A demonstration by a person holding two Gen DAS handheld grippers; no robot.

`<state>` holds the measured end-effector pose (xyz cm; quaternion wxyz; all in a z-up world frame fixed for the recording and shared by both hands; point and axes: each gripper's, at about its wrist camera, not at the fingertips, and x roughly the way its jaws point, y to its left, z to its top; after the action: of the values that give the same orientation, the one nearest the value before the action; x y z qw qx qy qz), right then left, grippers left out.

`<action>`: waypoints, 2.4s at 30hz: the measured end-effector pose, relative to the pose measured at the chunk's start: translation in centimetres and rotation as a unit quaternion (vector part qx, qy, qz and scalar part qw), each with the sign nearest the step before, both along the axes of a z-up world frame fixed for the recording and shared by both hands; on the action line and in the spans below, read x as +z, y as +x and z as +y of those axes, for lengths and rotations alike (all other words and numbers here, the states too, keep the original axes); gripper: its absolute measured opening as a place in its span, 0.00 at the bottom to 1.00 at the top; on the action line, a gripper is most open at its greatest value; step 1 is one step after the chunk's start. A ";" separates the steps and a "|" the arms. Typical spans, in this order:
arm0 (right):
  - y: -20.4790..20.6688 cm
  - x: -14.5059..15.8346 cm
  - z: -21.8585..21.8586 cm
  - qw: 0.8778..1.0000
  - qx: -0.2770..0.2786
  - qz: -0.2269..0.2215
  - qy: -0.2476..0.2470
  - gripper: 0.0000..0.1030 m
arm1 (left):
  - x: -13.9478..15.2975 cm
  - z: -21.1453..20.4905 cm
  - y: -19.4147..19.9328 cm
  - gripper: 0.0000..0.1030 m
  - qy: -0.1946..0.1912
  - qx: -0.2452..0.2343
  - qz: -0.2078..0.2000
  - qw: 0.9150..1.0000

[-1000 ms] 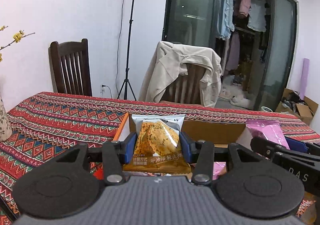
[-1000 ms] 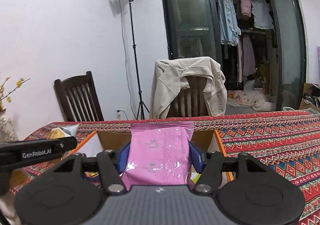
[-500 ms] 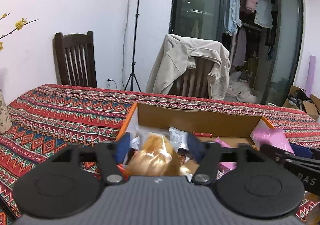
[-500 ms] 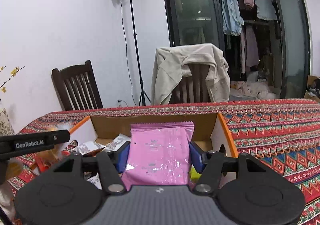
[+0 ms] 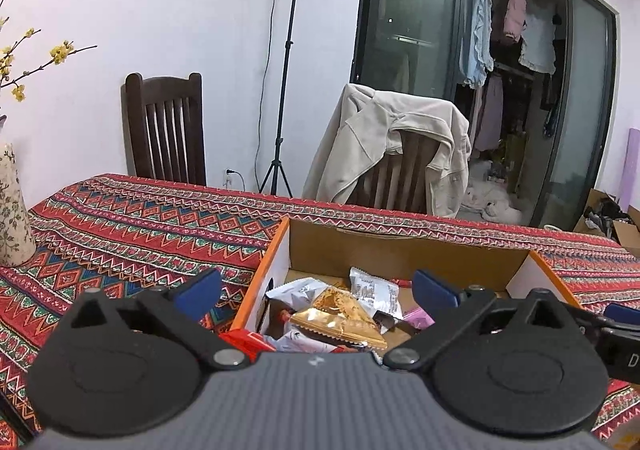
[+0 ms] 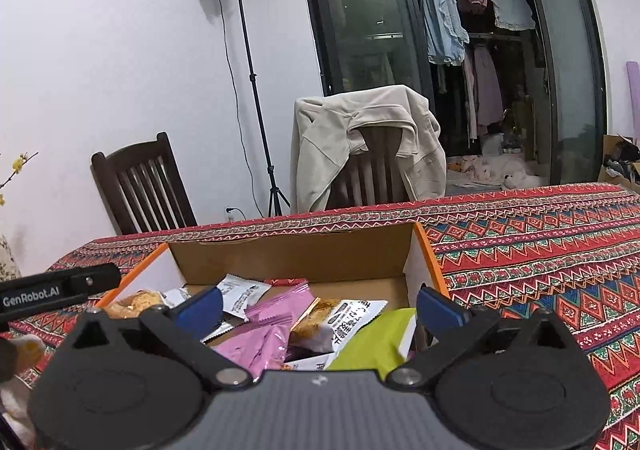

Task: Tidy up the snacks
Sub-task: 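Move both grippers back toward the remaining packets on the table, then grasp the yellow-green packet with the right gripper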

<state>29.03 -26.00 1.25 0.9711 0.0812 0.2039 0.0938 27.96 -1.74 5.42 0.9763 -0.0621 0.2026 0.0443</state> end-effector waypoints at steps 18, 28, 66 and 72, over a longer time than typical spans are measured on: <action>-5.4 3.5 0.5 0.999 0.020 -0.021 -0.017 1.00 | 3.8 1.2 -6.2 1.00 -0.007 -0.022 -0.013 1.000; -10.3 2.9 0.0 0.999 0.035 -0.006 -0.026 1.00 | 2.7 3.1 -11.7 1.00 0.000 -0.030 0.009 1.000; -23.9 -3.6 7.9 0.982 0.156 0.092 -0.060 1.00 | -4.2 7.5 -25.7 1.00 -0.006 -0.018 0.078 0.997; -23.9 -4.8 10.1 0.976 0.175 0.108 -0.073 1.00 | -4.8 8.5 -26.4 1.00 -0.016 -0.017 0.082 0.996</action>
<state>5.12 -15.89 -3.52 0.9150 -0.0175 0.3253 0.2381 1.52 6.79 0.60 0.9558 -0.0708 0.2839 0.0291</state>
